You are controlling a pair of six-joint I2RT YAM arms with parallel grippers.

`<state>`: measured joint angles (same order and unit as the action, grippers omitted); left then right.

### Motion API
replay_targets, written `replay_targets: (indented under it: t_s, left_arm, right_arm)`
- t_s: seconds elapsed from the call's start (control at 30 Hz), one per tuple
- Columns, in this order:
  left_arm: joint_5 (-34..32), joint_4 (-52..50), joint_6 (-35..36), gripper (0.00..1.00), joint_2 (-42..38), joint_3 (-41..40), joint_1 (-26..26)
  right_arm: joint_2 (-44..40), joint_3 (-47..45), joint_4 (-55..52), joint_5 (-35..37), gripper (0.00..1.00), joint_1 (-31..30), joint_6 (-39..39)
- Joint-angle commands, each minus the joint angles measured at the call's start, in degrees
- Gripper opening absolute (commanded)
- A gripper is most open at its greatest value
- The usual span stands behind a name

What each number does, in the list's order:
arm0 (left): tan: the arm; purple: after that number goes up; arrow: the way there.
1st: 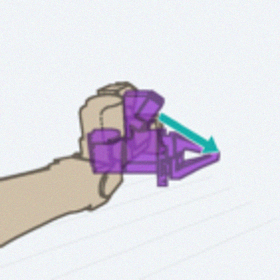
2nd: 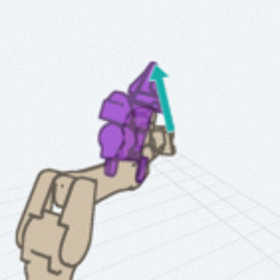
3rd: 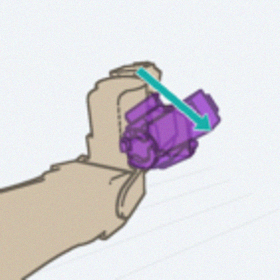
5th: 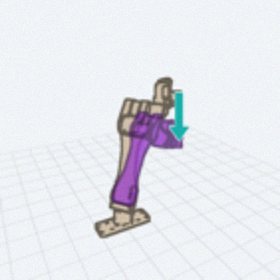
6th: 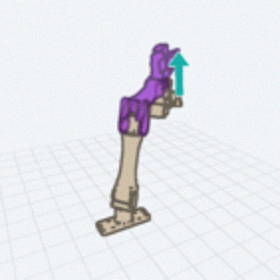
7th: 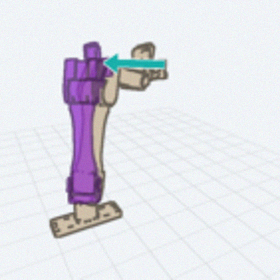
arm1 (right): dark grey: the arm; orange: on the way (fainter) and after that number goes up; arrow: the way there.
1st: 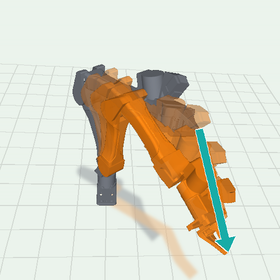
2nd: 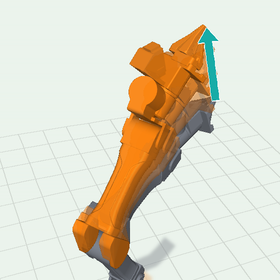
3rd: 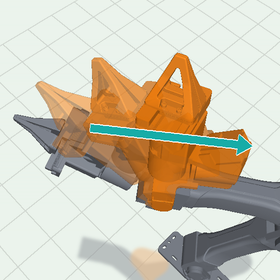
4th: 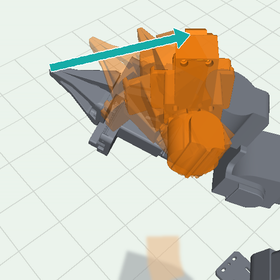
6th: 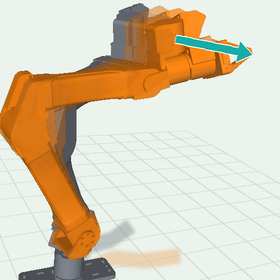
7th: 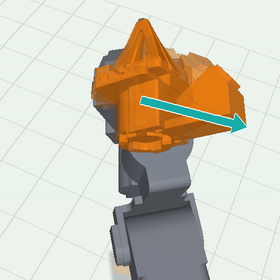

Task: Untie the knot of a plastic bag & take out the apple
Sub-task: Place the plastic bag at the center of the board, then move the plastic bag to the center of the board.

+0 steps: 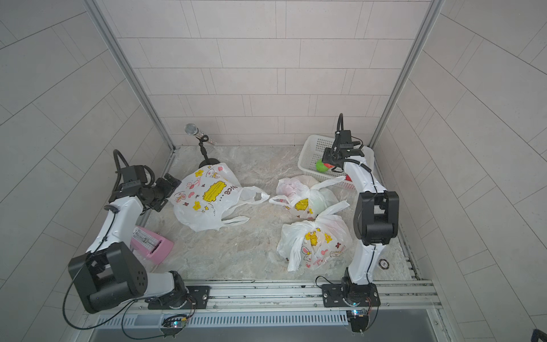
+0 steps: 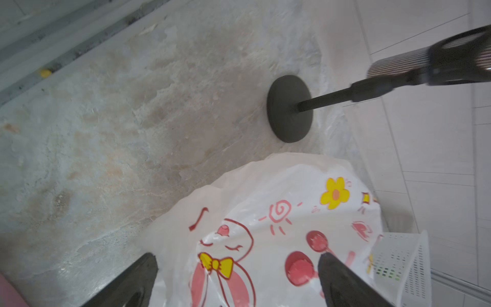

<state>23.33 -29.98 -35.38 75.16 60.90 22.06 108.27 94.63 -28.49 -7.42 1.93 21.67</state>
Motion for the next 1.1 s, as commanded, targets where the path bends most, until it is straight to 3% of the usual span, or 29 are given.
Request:
replay_targets:
  t_s: [0.0, 0.03, 0.1, 0.27, 0.37, 0.5, 0.63, 0.7, 0.8, 0.9, 1.07]
  left_arm:
    - [2.02, -2.5, 3.62, 1.0, -3.98, 3.41, -0.11]
    - [2.07, -3.77, 4.35, 1.0, -5.11, 4.29, -0.45]
    - [1.29, -5.61, 5.78, 1.0, -7.08, 5.88, -1.31]
    - [-1.1, -6.36, 7.92, 1.0, -11.65, 7.94, -7.72]
    - [-4.91, -7.02, 9.28, 1.0, -11.99, 8.79, -18.9]
    - [-9.11, -4.42, 7.82, 1.0, -9.36, 8.07, -36.54]
    - [-19.84, 1.4, 4.52, 1.0, -1.75, 6.59, -54.18]
    - [-19.44, 3.35, 2.53, 0.98, 3.8, 7.21, -58.72]
    - [-14.18, 9.77, -1.72, 0.95, 11.12, 5.6, -59.52]
    - [-13.5, 14.66, -3.44, 0.94, 16.03, 3.24, -58.84]
    - [-9.66, 18.59, -4.5, 0.89, 19.25, -3.11, -50.06]
  right_arm:
    - [0.83, 5.1, -5.78, 0.52, 0.65, 0.08, -0.64]
    - [0.89, 5.59, -6.57, 0.94, 0.73, 0.14, -0.75]
    - [-0.07, 5.39, -6.76, 1.38, 1.0, 0.17, -0.41]
    - [-5.71, 3.01, -7.62, 0.51, 1.0, 0.17, -0.05]
    - [-10.64, -1.49, -4.0, 1.02, 1.0, 0.11, 0.03]
    - [-15.91, -2.69, -8.91, -3.88, 1.0, -0.19, -0.02]
    - [-28.12, -15.27, -5.26, -5.43, 0.99, -3.39, 1.76]
    - [-34.8, -21.97, -5.34, -4.57, 0.99, -5.74, 2.8]
    - [-45.32, -31.22, -7.95, -0.43, 1.0, -10.65, 4.99]
    - [-53.76, -36.69, -14.67, 5.1, 0.99, -15.52, 8.49]
    - [-62.14, -41.66, -24.5, 12.96, 0.99, -22.99, 13.35]
